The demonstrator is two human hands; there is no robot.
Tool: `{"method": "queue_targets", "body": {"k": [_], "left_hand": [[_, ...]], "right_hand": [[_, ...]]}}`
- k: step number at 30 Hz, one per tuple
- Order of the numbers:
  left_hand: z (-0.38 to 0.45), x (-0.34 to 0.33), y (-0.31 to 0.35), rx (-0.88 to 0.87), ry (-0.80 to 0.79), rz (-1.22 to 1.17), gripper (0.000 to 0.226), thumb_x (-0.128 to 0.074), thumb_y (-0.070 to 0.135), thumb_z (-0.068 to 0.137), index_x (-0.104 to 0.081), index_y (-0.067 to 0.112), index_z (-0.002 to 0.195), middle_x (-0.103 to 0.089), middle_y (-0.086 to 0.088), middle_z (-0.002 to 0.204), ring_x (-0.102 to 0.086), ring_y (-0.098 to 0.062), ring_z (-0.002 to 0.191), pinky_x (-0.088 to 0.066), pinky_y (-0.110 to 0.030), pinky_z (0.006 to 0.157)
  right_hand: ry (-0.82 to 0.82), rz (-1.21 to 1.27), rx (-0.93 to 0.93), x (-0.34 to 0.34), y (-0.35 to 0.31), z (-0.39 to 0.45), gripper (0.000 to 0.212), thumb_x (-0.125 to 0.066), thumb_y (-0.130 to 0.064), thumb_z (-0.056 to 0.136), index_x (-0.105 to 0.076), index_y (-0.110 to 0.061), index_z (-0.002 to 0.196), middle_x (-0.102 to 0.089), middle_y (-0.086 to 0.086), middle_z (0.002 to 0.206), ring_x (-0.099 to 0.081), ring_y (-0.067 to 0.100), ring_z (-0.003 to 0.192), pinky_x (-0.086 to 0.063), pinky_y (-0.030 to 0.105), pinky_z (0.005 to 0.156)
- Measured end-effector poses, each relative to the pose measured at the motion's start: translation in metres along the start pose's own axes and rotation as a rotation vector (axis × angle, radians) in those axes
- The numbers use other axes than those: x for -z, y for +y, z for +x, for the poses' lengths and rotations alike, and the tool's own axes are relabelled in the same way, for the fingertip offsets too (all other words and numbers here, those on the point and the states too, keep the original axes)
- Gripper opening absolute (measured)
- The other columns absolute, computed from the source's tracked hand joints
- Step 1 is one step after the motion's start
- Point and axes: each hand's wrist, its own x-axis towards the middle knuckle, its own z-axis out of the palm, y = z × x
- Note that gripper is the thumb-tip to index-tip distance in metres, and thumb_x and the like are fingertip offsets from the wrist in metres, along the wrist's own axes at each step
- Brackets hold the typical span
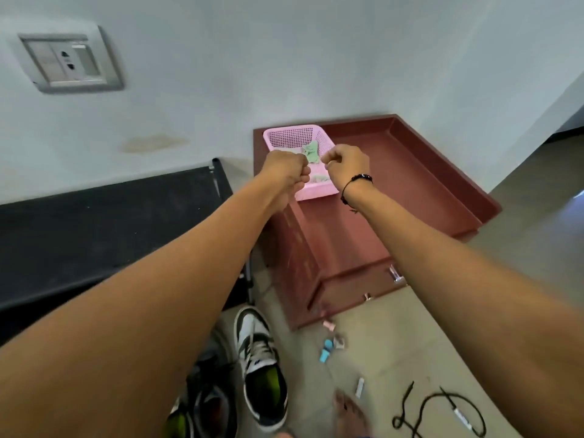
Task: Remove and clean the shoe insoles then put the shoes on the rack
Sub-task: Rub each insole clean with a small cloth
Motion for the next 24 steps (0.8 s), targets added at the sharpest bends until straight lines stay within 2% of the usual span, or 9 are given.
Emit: {"method": "queue_targets", "body": {"k": [2,6,9,11,13,16,20,22,24], "left_hand": [[0.024,-0.016,0.0,-0.014,-0.004,0.022,0.023,-0.043,-0.002,0.092,-0.053,0.008,0.073,-0.053,-0.006,0.069,-0.049,-0.012,0.058,-0.039,-0.018,0.054],[0.059,-0.034,-0.009,-0.017,0.022,0.02,0.017,-0.041,-0.004,0.089,-0.054,0.002,0.08,-0.052,-0.009,0.07,-0.048,-0.018,0.061,-0.035,-0.023,0.055],[0.073,-0.038,-0.019,0.0,0.035,-0.013,0.013,-0.041,-0.003,0.089,-0.053,0.002,0.089,-0.052,-0.01,0.073,-0.049,-0.02,0.067,-0.038,-0.024,0.056],[0.076,-0.038,-0.025,0.009,0.026,-0.056,0.015,-0.04,-0.003,0.09,-0.048,0.006,0.081,-0.048,-0.008,0.07,-0.045,-0.017,0.06,-0.037,-0.022,0.053],[0.079,-0.037,-0.031,0.013,0.019,-0.098,0.021,-0.04,-0.004,0.091,-0.045,0.007,0.074,-0.045,-0.007,0.067,-0.04,-0.015,0.057,-0.036,-0.021,0.053],[0.076,-0.032,-0.032,0.017,0.016,-0.158,0.024,-0.037,-0.005,0.092,-0.042,0.008,0.072,-0.04,-0.006,0.065,-0.035,-0.014,0.057,-0.031,-0.021,0.052],[0.058,-0.019,-0.029,0.066,-0.036,-0.224,0.028,-0.032,-0.003,0.094,-0.038,0.011,0.071,-0.032,-0.004,0.063,-0.03,-0.011,0.054,-0.025,-0.021,0.05],[0.039,-0.013,-0.028,0.069,-0.025,-0.235,0.026,-0.038,-0.005,0.093,-0.045,0.007,0.071,-0.04,-0.005,0.065,-0.037,-0.011,0.057,-0.035,-0.018,0.052],[0.007,-0.003,-0.028,0.056,0.023,-0.258,0.022,-0.045,-0.006,0.09,-0.051,0.005,0.073,-0.052,-0.008,0.072,-0.05,-0.012,0.062,-0.049,-0.016,0.059]], "right_hand": [[-0.05,-0.173,0.092,-0.005,0.007,0.031,0.029,-0.047,0.006,0.08,-0.07,-0.003,0.095,-0.068,0.011,0.105,-0.06,0.026,0.102,-0.042,0.028,0.087],[-0.283,-0.611,0.088,-0.025,0.017,0.072,0.014,-0.049,-0.01,0.087,-0.061,-0.004,0.085,-0.061,0.017,0.098,-0.057,0.032,0.092,-0.04,0.025,0.069],[-0.459,-0.758,0.048,-0.037,0.021,0.08,0.02,-0.05,-0.019,0.089,-0.051,-0.004,0.075,-0.055,0.006,0.08,-0.055,0.022,0.068,-0.039,0.022,0.057],[-0.531,-0.788,0.011,-0.044,0.024,0.081,0.029,-0.044,-0.021,0.092,-0.039,-0.01,0.066,-0.045,0.003,0.068,-0.045,0.019,0.06,-0.039,0.026,0.062],[-0.559,-0.802,-0.002,-0.049,0.024,0.08,0.026,-0.038,-0.018,0.094,-0.038,-0.01,0.069,-0.041,0.003,0.068,-0.043,0.02,0.061,-0.037,0.029,0.071],[-0.473,-0.727,-0.009,-0.043,0.02,0.077,0.015,-0.04,-0.009,0.092,-0.044,-0.007,0.078,-0.051,0.01,0.077,-0.049,0.024,0.068,-0.039,0.03,0.071],[-0.253,-0.404,-0.076,-0.02,0.015,0.071,0.016,-0.055,-0.009,0.087,-0.064,0.001,0.095,-0.063,0.013,0.115,-0.059,0.025,0.099,-0.046,0.026,0.077],[-0.211,-0.173,-0.117,-0.004,0.01,0.056,0.024,-0.058,-0.006,0.081,-0.069,-0.001,0.102,-0.069,0.012,0.104,-0.063,0.021,0.094,-0.051,0.029,0.085],[-0.245,0.078,-0.133,0.011,-0.005,0.024,0.023,-0.055,0.004,0.08,-0.071,0.003,0.096,-0.068,0.007,0.079,-0.059,0.014,0.069,-0.051,0.028,0.076]]}}
